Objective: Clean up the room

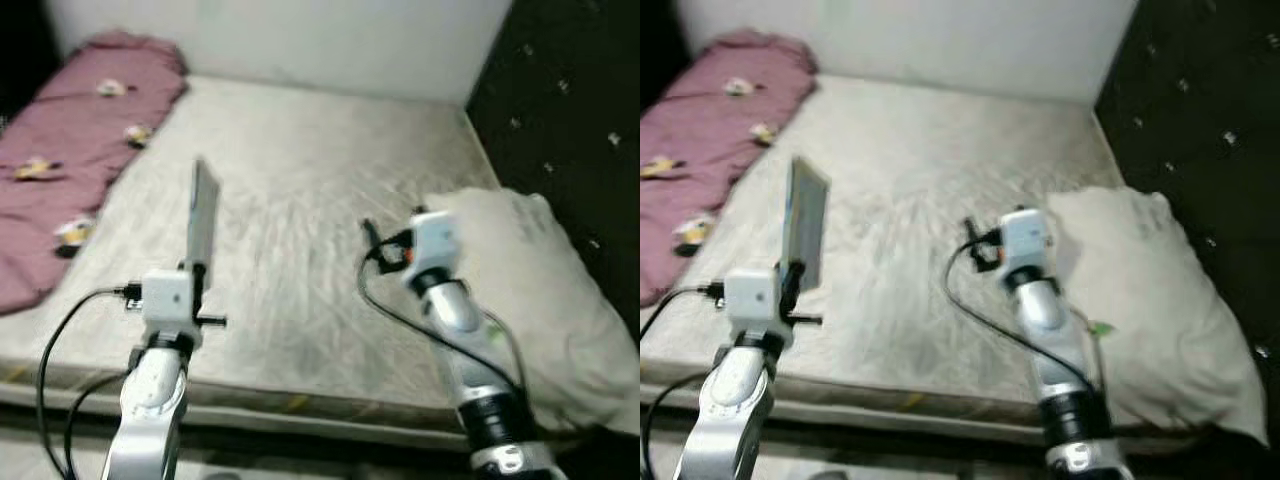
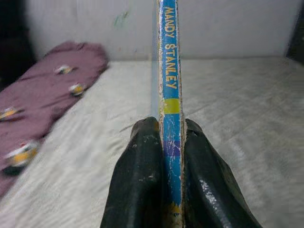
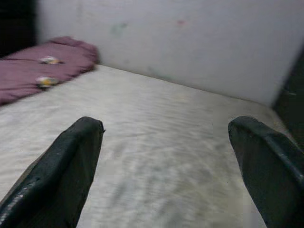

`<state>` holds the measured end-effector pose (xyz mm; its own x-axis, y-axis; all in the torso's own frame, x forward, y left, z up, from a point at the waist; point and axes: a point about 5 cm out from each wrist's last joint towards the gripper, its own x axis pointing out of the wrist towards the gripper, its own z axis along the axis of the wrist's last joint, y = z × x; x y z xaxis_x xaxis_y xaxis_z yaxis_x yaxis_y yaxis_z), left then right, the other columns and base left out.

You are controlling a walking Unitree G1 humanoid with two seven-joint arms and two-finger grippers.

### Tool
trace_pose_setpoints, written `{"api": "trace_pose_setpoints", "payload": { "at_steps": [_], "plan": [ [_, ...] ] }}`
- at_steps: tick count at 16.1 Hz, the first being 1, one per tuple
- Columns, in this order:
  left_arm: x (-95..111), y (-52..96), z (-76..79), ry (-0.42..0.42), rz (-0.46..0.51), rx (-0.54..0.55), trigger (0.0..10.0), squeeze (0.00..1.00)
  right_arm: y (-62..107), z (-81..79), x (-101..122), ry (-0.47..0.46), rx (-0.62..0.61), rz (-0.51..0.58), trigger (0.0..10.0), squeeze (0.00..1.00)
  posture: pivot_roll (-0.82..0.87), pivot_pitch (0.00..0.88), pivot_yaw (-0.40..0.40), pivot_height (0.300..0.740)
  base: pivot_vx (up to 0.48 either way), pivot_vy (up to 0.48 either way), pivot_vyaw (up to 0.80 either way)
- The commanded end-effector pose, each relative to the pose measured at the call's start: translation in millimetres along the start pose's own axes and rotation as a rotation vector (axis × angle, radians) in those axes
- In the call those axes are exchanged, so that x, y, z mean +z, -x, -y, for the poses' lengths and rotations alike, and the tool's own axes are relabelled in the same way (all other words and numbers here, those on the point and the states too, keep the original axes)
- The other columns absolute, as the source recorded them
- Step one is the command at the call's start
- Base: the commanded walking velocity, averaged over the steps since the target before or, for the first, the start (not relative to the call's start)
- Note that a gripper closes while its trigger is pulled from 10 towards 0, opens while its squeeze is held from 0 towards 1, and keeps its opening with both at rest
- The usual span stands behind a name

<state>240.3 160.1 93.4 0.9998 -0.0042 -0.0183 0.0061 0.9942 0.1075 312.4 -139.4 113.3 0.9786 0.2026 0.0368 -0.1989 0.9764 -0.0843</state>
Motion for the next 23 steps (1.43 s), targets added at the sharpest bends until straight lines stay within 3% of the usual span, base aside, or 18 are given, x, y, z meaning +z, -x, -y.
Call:
{"api": "trace_pose_setpoints", "payload": {
  "at_steps": [1, 9, 15, 23],
  "plan": [
    [6.5, -1.7, 8.2, 0.001, 0.026, -0.022, 10.0, 0.00, 2.8, 6.0, -4.1, -0.004, -0.022, -0.016, 10.0, 0.00, 0.01, 0.000, -0.062, 0.740, 0.000, 0.000, 0.00],
    [4.9, -1.0, 7.7, -0.016, 0.014, -0.016, 10.0, 0.00, 5.2, 8.7, -7.6, 0.000, -0.030, -0.032, 10.0, 0.00, 0.02, 0.000, -0.075, 0.740, 0.000, 0.000, -0.69],
    [6.2, -0.6, 8.0, -0.013, 0.017, -0.012, 10.0, 0.00, 4.0, 8.4, -7.5, 0.004, -0.020, -0.034, 10.0, 0.00, 0.01, 0.000, -0.075, 0.740, 0.000, 0.000, 0.00],
    [5.8, -0.4, 7.6, -0.001, 0.016, -0.013, 10.0, 0.00, 3.4, 8.6, -6.0, 0.012, -0.018, -0.030, 10.0, 0.00, 0.01, 0.000, -0.075, 0.740, 0.000, -0.281, 0.00]
  ]
}}
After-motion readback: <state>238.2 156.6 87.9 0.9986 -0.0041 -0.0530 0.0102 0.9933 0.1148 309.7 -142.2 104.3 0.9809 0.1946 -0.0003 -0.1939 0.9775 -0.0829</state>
